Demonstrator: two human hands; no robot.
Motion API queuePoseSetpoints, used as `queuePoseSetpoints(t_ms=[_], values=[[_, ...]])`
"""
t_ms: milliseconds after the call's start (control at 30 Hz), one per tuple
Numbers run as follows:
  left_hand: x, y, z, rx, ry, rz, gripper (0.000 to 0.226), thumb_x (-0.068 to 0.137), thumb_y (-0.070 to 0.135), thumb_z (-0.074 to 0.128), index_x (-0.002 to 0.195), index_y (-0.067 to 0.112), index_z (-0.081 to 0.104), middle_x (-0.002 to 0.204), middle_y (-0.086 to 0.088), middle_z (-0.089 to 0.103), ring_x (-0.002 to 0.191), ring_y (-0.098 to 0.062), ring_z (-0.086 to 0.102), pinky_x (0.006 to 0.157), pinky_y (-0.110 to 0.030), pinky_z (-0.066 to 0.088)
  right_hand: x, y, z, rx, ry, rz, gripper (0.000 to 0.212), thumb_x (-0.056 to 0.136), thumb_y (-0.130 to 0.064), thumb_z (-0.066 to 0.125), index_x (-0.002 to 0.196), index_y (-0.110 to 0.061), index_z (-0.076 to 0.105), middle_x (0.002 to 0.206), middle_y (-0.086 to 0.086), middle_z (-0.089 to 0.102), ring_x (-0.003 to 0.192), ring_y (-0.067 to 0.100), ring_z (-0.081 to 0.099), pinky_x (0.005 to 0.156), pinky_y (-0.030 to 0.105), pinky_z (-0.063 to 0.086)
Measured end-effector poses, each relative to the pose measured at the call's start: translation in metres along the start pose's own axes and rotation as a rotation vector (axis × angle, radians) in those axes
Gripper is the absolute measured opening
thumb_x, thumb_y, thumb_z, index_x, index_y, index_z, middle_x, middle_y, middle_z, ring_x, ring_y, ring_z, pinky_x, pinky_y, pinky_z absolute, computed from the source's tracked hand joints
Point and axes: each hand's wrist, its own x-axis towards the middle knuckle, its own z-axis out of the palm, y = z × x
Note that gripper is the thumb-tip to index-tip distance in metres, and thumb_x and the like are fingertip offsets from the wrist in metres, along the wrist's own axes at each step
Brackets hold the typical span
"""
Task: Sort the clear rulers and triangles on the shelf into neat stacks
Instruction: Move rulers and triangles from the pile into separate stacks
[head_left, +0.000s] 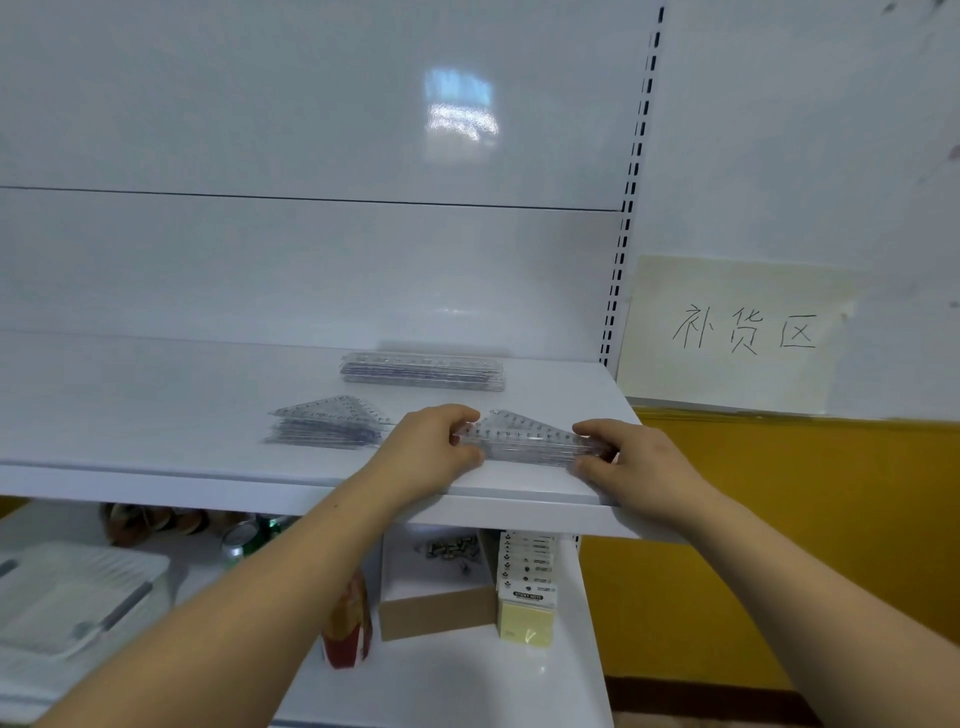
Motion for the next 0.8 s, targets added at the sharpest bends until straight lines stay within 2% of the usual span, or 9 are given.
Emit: queuePoseSetpoints(t_ms=[167, 267, 333, 467, 600, 700, 800], values=[[0.002, 0.000, 0.001, 0.057, 0.022, 0.004, 0.048, 0.087, 0.018, 0.062, 0.134, 0.021, 0.051, 0.130, -0.003, 0.057, 0.116, -0.015, 0.054, 0.093, -0.020, 0.037, 0.002, 0.001, 0.000, -0.060, 0.001, -0.005, 0.043, 0.091, -0.029, 0.058, 0.134, -0.026, 0.051, 0.120, -0.004, 0.060, 0.089, 0.007, 0.055, 0.077, 0.020, 0.040], [0.001, 0.000, 0.001, 0.009, 0.041, 0.002, 0.050, 0.086, 0.026, 0.064, 0.135, 0.021, 0.050, 0.130, 0.001, 0.057, 0.105, -0.012, 0.056, 0.090, -0.021, 0.040, 0.000, -0.002, -0.001, 0.005, -0.025, 0.009, 0.047, 0.090, -0.039, 0.058, 0.135, -0.026, 0.050, 0.113, -0.006, 0.059, 0.084, 0.005, 0.059, 0.074, 0.020, 0.043], [-0.001, -0.002, 0.001, 0.005, 0.077, 0.012, 0.044, 0.089, 0.027, 0.061, 0.132, 0.018, 0.053, 0.128, 0.002, 0.059, 0.104, -0.011, 0.056, 0.091, -0.021, 0.040, 0.000, -0.003, -0.002, -0.004, -0.012, 0.006, 0.043, 0.094, -0.043, 0.049, 0.134, -0.026, 0.051, 0.120, -0.006, 0.058, 0.094, 0.007, 0.054, 0.080, 0.022, 0.039], [-0.004, -0.001, 0.003, -0.002, 0.126, 0.019, 0.033, 0.092, 0.017, 0.055, 0.125, 0.014, 0.060, 0.123, -0.002, 0.064, 0.111, -0.013, 0.058, 0.091, -0.017, 0.038, 0.003, -0.003, -0.002, -0.083, 0.009, -0.019, 0.032, 0.099, -0.036, 0.041, 0.124, -0.027, 0.060, 0.118, -0.007, 0.062, 0.096, 0.008, 0.048, 0.078, 0.023, 0.035], [-0.005, 0.000, 0.004, -0.008, 0.133, 0.015, 0.040, 0.091, 0.025, 0.058, 0.131, 0.018, 0.054, 0.128, 0.001, 0.060, 0.100, -0.006, 0.053, 0.089, -0.018, 0.038, 0.004, -0.002, -0.001, -0.096, 0.012, -0.019, 0.035, 0.100, -0.037, 0.040, 0.127, -0.026, 0.057, 0.124, -0.007, 0.060, 0.099, 0.007, 0.046, 0.082, 0.023, 0.033], [-0.010, 0.004, -0.002, 0.029, 0.151, 0.041, 0.047, 0.090, 0.031, 0.059, 0.135, 0.020, 0.049, 0.134, 0.003, 0.053, 0.109, -0.010, 0.052, 0.091, -0.021, 0.036, 0.008, -0.003, -0.005, -0.071, 0.007, -0.018, 0.040, 0.098, -0.040, 0.041, 0.134, -0.026, 0.051, 0.133, -0.007, 0.055, 0.108, 0.008, 0.046, 0.089, 0.023, 0.032], [-0.013, 0.009, -0.019, 0.124, 0.191, 0.114, 0.045, 0.091, 0.033, 0.058, 0.134, 0.020, 0.050, 0.138, 0.002, 0.050, 0.126, -0.015, 0.045, 0.102, -0.026, 0.033, 0.019, -0.014, -0.011, -0.068, -0.012, -0.048, 0.047, 0.096, -0.045, 0.043, 0.138, -0.025, 0.046, 0.134, -0.004, 0.054, 0.111, 0.009, 0.048, 0.092, 0.024, 0.034]])
